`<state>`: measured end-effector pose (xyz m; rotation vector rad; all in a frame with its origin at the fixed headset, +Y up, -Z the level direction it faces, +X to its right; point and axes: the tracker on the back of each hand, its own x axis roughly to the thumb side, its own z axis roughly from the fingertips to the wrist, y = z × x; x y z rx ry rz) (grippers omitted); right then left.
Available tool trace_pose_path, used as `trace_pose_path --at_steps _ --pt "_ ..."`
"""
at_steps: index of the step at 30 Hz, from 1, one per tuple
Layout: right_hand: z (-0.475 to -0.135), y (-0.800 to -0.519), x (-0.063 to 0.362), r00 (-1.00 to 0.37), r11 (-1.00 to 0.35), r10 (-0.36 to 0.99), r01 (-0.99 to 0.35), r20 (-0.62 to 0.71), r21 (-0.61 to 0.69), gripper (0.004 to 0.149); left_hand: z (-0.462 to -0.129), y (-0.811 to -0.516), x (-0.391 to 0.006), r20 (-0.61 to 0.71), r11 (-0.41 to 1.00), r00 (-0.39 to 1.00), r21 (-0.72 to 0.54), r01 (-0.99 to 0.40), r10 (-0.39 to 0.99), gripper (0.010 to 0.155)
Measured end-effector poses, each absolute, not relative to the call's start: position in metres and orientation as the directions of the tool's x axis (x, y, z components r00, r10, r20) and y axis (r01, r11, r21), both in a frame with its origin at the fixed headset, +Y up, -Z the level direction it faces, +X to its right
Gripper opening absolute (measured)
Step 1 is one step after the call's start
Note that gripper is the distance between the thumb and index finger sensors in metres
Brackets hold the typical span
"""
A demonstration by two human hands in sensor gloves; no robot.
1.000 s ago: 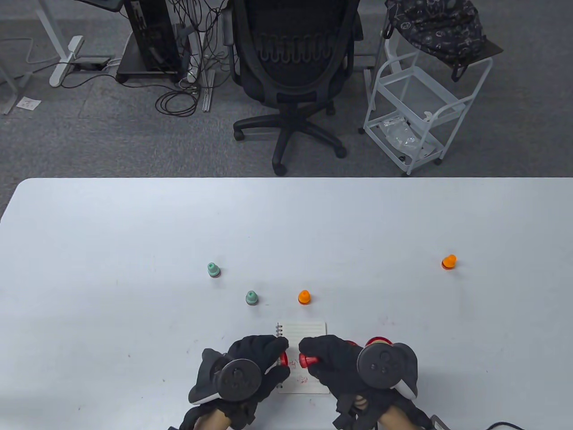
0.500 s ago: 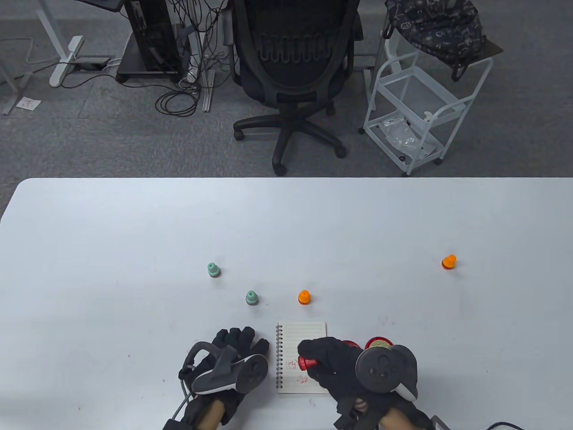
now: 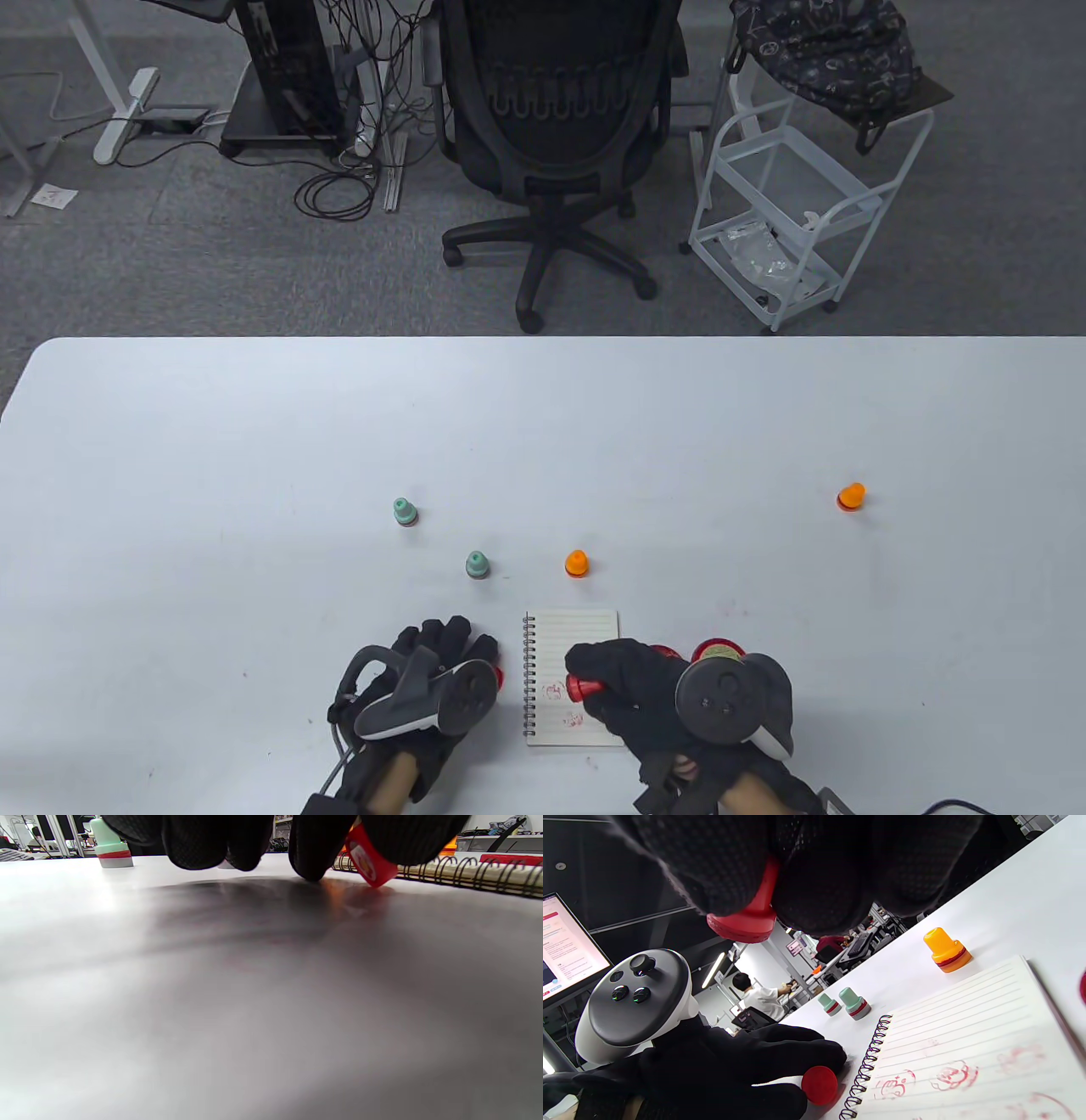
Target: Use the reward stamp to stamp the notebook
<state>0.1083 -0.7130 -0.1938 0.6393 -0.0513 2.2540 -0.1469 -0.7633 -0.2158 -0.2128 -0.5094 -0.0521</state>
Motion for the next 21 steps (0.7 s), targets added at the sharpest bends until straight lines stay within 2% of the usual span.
trace_pose_path --at_steps 6,11,16,21 --pt "-0.194 -0.712 0.11 -0.572 -0.694 0.682 -0.704 0.457 0.154 0.052 -0.217 -0.764 -0.148 0.487 0.977 0.873 -0.192 0.091 0.014 0.066" --pt "-0.198 -0.706 0.119 -0.611 -0.722 0.644 -0.685 0.461 0.099 0.051 -0.217 -0.763 -0.149 0.492 0.98 0.87 -0.182 0.082 0.019 0.067" --pt "-0.202 -0.7 0.129 -0.75 -0.845 0.445 -0.533 0.489 -0.049 0.051 -0.215 -0.756 -0.153 0.516 0.986 0.856 -0.152 0.065 0.024 0.069" --pt "-0.205 -0.699 0.134 -0.859 -0.941 0.164 -0.284 0.485 -0.185 0.051 -0.213 -0.745 -0.162 0.519 0.995 0.855 -0.084 0.044 0.006 0.073"
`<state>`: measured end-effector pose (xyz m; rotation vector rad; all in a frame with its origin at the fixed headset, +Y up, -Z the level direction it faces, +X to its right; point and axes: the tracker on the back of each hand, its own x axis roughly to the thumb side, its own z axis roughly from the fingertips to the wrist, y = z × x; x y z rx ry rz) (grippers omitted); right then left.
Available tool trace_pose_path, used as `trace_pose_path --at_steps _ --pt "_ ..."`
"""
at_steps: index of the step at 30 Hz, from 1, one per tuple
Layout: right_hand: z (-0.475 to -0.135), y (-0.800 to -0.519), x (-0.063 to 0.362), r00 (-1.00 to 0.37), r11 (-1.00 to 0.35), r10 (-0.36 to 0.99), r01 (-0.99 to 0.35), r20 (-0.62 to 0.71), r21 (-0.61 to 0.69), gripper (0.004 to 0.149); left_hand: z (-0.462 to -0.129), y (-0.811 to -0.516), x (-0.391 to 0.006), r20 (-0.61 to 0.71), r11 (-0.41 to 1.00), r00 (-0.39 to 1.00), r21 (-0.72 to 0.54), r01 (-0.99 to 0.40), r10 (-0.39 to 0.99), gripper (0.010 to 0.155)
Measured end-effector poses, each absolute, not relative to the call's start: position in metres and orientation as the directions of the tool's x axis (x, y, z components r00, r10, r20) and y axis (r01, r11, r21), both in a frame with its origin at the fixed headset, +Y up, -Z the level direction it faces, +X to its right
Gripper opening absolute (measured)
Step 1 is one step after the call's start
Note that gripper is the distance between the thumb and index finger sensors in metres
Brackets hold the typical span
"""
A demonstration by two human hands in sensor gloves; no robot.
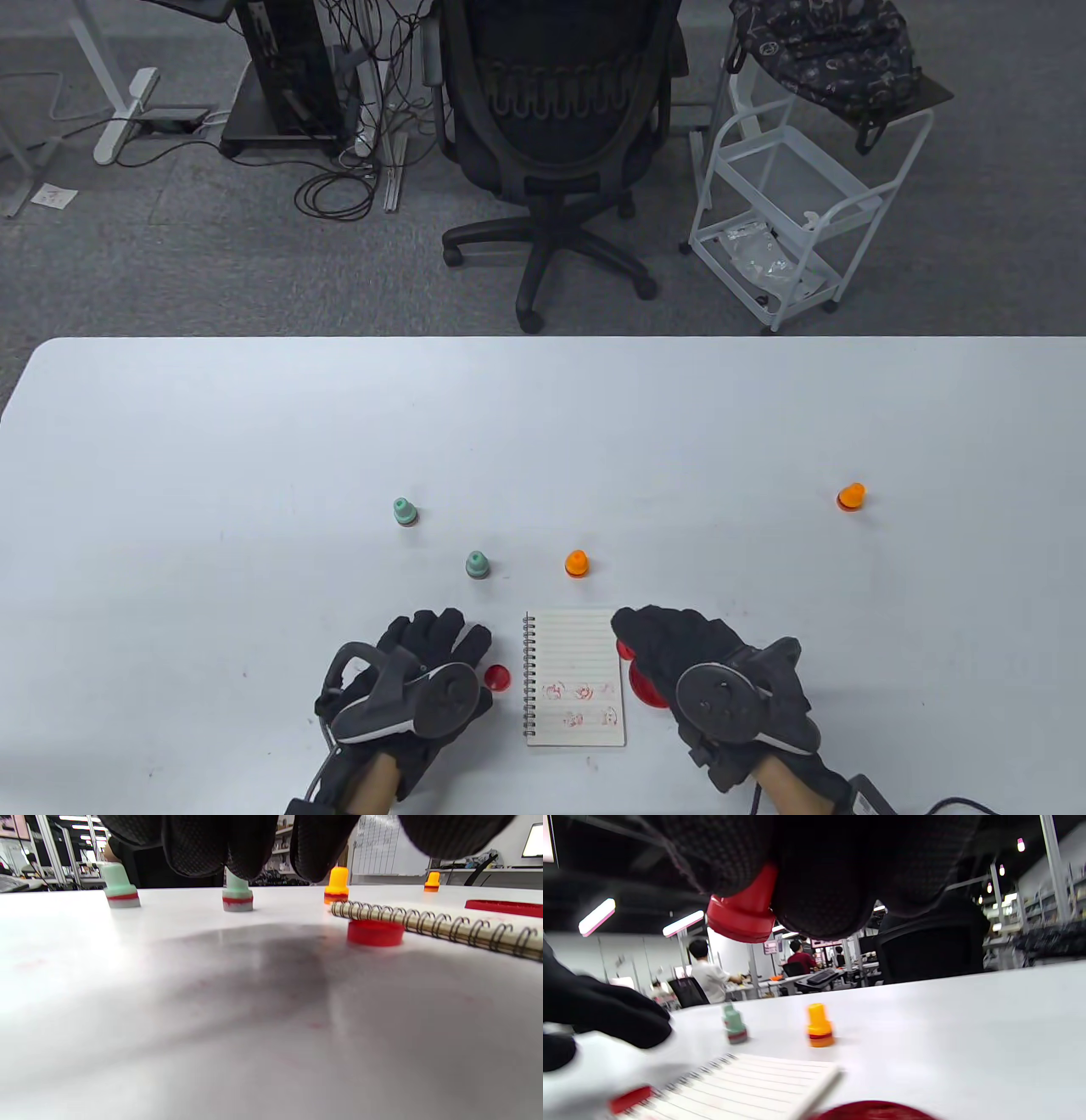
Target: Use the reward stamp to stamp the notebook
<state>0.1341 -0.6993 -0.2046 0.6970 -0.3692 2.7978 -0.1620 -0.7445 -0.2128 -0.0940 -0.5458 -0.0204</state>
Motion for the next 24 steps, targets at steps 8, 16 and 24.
trace_pose_path --at_steps 8,16,24 --pt "-0.214 -0.712 0.135 -0.905 -0.992 0.087 -0.119 0.417 -0.052 0.052 -0.21 -0.731 -0.18 0.491 1.0 0.871 -0.012 -0.008 0.013 0.075" --pt "-0.212 -0.727 0.12 -0.873 -0.991 -0.099 0.131 0.477 0.035 0.05 -0.209 -0.728 -0.185 0.467 1.0 0.884 -0.002 -0.008 0.008 0.073" --pt "-0.216 -0.743 0.11 -0.856 -0.969 -0.152 0.227 0.494 0.094 0.048 -0.209 -0.728 -0.183 0.473 1.0 0.881 0.001 0.006 -0.005 0.071"
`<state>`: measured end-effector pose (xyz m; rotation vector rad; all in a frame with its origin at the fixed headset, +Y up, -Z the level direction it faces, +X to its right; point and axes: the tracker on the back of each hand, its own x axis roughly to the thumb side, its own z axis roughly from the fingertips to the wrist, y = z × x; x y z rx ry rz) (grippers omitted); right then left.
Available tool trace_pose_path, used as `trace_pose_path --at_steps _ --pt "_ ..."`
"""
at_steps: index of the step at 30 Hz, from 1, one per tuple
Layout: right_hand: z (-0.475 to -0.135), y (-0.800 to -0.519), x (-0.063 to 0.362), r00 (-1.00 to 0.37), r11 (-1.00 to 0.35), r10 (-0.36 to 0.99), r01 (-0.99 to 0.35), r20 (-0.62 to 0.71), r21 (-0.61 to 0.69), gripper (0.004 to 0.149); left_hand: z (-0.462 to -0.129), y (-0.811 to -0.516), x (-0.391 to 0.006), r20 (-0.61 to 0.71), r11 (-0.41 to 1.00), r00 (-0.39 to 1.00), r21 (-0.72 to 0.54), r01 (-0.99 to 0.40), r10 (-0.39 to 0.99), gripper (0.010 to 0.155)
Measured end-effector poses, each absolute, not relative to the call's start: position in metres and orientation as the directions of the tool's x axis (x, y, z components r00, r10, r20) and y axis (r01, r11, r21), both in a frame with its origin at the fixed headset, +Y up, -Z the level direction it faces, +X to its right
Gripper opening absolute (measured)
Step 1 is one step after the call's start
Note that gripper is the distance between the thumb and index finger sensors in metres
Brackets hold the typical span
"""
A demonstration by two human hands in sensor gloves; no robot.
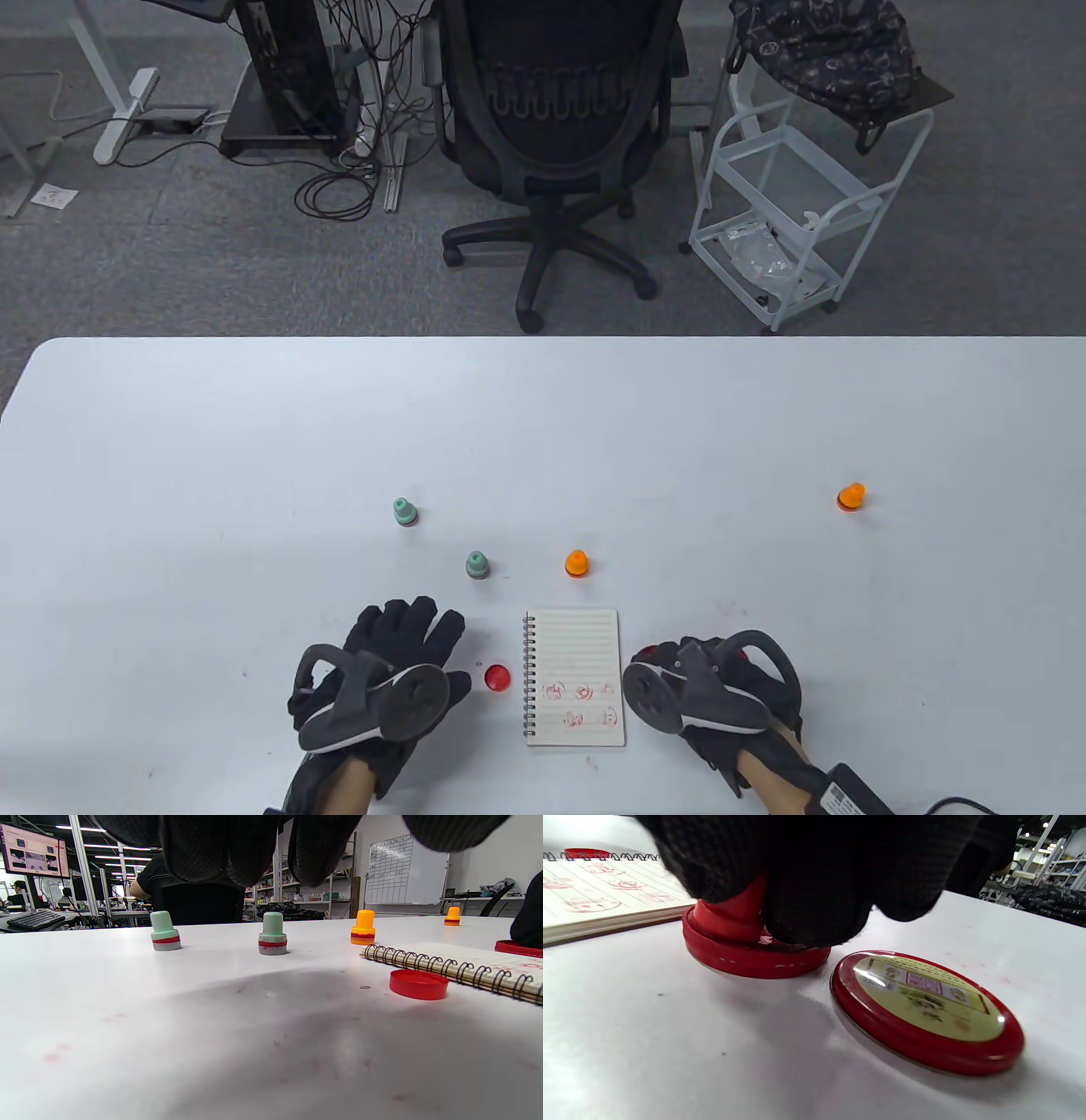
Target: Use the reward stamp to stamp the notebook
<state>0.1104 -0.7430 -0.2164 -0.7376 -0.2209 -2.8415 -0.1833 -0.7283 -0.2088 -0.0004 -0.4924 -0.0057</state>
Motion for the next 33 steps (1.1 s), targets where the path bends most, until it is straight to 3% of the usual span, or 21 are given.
trace_pose_path --at_steps 33 --pt "-0.222 -0.7437 0.1168 -0.896 -0.983 -0.075 0.14 0.437 0.12 0.047 -0.2085 -0.7273 -0.181 0.47 1.0 0.883 -0.01 0.02 -0.013 0.068"
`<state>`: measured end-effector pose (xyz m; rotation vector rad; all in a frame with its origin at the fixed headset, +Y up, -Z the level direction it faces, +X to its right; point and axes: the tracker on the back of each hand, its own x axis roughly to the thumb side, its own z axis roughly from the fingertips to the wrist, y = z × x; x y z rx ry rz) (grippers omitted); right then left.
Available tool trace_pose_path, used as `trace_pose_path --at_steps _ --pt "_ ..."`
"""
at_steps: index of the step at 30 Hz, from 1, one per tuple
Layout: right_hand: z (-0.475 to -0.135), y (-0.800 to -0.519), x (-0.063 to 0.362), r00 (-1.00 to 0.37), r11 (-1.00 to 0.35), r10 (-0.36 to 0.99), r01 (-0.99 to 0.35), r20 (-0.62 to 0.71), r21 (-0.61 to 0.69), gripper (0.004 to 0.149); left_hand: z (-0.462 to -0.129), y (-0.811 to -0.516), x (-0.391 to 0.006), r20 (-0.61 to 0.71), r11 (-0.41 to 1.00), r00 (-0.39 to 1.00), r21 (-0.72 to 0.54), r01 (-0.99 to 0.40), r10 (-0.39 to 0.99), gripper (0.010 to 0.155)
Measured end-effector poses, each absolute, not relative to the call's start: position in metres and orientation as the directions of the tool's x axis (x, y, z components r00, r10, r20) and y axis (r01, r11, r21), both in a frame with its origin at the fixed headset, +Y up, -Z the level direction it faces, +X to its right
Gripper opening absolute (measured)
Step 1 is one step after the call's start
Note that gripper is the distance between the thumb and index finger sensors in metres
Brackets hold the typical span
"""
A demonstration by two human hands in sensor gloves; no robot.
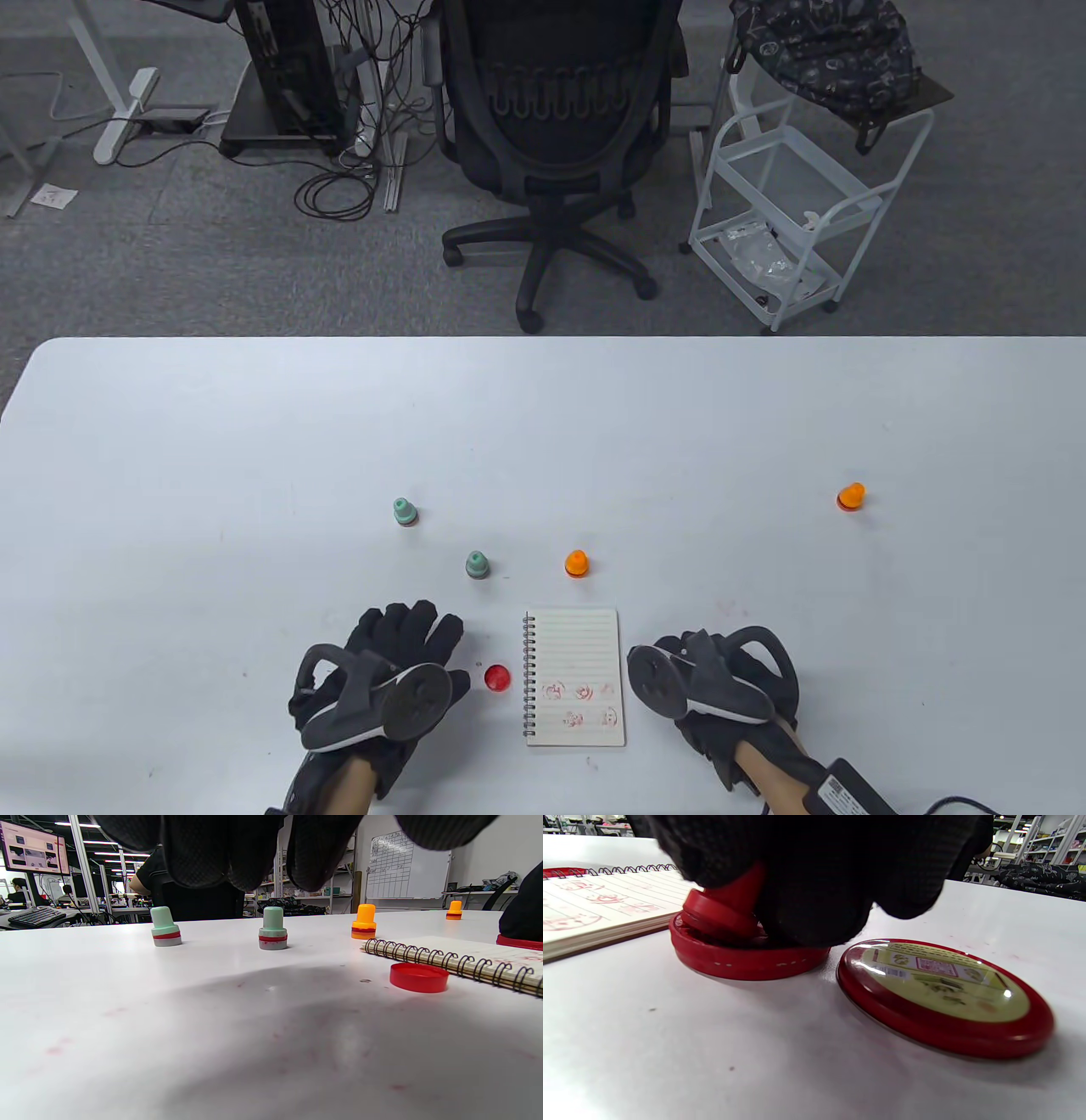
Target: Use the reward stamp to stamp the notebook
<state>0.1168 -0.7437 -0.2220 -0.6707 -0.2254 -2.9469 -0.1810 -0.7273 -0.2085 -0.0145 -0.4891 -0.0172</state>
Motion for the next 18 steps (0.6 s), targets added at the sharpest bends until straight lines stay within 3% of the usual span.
trace_pose_path --at_steps 9,18 --pt "-0.224 -0.735 0.134 -0.923 -0.991 0.078 -0.029 0.376 0.134 0.048 -0.208 -0.726 -0.18 0.472 1.0 0.881 -0.003 0.02 -0.016 0.068" --pt "-0.217 -0.729 0.13 -0.911 -0.998 0.051 -0.03 0.41 0.057 0.049 -0.204 -0.722 -0.177 0.488 1.0 0.873 0.011 0.01 -0.014 0.068"
